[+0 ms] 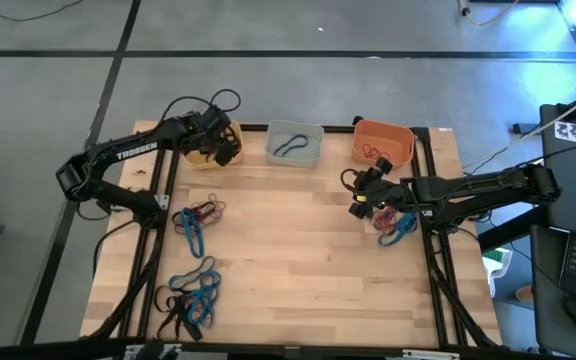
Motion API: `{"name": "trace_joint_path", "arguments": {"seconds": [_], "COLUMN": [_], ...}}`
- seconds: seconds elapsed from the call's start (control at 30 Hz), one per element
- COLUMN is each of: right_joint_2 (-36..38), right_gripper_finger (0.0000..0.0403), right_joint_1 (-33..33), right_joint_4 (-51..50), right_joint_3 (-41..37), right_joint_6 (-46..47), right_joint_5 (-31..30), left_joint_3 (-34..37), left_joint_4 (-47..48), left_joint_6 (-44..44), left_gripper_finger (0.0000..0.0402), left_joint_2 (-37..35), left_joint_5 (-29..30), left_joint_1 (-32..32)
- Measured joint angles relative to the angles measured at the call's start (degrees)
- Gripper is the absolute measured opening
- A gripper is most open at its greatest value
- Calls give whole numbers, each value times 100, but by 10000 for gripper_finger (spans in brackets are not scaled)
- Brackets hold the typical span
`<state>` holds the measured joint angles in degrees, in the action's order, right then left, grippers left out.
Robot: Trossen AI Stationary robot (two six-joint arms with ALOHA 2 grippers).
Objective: Sort rubber bands into baskets
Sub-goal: Put the black rubber band into the yellow bin
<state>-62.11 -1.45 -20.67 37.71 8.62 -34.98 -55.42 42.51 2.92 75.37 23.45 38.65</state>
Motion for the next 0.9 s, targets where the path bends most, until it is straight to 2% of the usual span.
{"name": "trace_joint_path", "arguments": {"seconds": [0.17, 0.27, 0.5, 0.73, 0.9], "right_joint_2": [0, 0, 0, 0, 0], "right_gripper_finger": [182, 182, 182, 182, 182], "right_joint_1": [-2, -1, -2, -2, -2], "right_joint_4": [1, 2, -1, -29, -253], "right_joint_3": [0, 0, 0, 0, 2], "right_joint_6": [-5, -8, -8, -11, 20], "right_joint_5": [0, 0, 13, 621, 856], "left_joint_3": [-2, 23, 387, 944, 1208], "left_joint_4": [-436, -1111, -2867, -4574, -5323], "left_joint_6": [-316, -547, -927, -1002, -1000], "left_gripper_finger": [123, 123, 123, 123, 123], "left_joint_2": [0, 0, -2, 27, 102], "left_joint_5": [-1437, -1841, -1974, -1976, -1976], "left_joint_1": [-292, -640, -1557, -2183, -2444]}}
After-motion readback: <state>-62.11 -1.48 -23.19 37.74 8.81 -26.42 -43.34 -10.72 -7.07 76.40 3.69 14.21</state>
